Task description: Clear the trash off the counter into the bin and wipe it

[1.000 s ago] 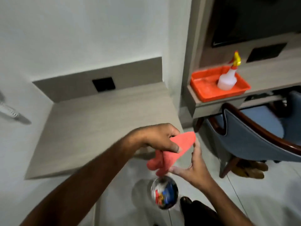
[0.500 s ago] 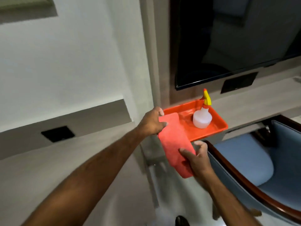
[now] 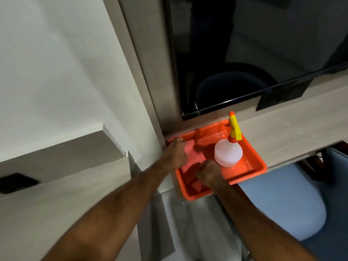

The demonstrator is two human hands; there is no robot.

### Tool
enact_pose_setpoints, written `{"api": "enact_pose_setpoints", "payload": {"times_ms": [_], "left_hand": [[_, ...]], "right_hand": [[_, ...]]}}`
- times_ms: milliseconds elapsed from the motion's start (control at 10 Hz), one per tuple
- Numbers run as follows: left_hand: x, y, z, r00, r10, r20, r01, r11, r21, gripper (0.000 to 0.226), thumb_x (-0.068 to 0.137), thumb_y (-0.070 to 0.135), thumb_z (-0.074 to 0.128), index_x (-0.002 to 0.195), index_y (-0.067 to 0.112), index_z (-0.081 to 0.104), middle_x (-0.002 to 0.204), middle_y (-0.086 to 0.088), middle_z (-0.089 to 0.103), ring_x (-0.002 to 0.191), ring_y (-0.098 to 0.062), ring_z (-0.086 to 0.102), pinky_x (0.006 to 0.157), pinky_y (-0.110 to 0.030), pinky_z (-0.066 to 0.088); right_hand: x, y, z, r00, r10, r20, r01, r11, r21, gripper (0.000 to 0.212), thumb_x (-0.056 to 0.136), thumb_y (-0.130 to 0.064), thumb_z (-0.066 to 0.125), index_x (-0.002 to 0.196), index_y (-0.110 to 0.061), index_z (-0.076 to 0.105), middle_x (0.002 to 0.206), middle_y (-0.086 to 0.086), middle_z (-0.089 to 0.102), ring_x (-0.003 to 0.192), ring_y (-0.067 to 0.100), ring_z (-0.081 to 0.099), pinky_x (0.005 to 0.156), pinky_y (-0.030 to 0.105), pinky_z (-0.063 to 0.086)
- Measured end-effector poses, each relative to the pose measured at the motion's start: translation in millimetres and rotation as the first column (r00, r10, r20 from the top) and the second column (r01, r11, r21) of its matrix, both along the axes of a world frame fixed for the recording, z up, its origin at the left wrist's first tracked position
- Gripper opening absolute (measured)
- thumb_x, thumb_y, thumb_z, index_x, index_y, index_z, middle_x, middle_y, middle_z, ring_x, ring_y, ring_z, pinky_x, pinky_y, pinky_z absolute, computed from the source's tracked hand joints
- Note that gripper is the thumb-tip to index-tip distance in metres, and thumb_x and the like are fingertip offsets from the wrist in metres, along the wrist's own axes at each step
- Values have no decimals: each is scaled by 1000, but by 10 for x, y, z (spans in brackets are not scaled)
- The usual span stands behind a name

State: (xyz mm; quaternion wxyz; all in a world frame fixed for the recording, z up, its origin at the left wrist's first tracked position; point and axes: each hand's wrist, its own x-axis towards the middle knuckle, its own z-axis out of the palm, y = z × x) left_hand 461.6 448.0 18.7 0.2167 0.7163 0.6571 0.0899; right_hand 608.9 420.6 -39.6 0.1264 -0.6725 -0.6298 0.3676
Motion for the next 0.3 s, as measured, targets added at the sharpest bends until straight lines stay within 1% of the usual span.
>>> {"api": "enact_pose_setpoints", "payload": {"times_ms": [100, 200, 300], "left_hand": [[-37, -312, 121, 995, -79, -57, 89, 974, 209, 49, 92, 21, 60, 135, -2, 54, 140, -20, 56, 131, -31, 52, 112, -39, 42], [-318, -627, 339, 987, -109, -119, 151, 883, 445, 37, 86, 18, 68, 118, -1, 68, 119, -20, 70, 107, -32, 68, 94, -36, 55], [-806, -1004, 739, 970, -41, -239, 168, 824, 542, 38, 80, 15, 75, 113, -5, 70, 112, -23, 72, 101, -36, 71, 89, -39, 58]], "right_hand": [[19, 40, 13, 997, 66, 51, -62, 996, -70, 19, 86, -21, 65, 92, -4, 73, 82, 13, 74, 74, 24, 72, 52, 20, 46], [-22, -30, 283, 978, 205, 31, -193, 954, -228, 28, 91, -15, 61, 113, 0, 67, 96, 15, 72, 76, 26, 72, 67, 30, 61], [-295, -286, 841, 950, 245, 193, -225, 967, -118, 35, 96, -27, 51, 117, -4, 67, 122, 17, 66, 114, 34, 63, 93, 41, 54]]}}
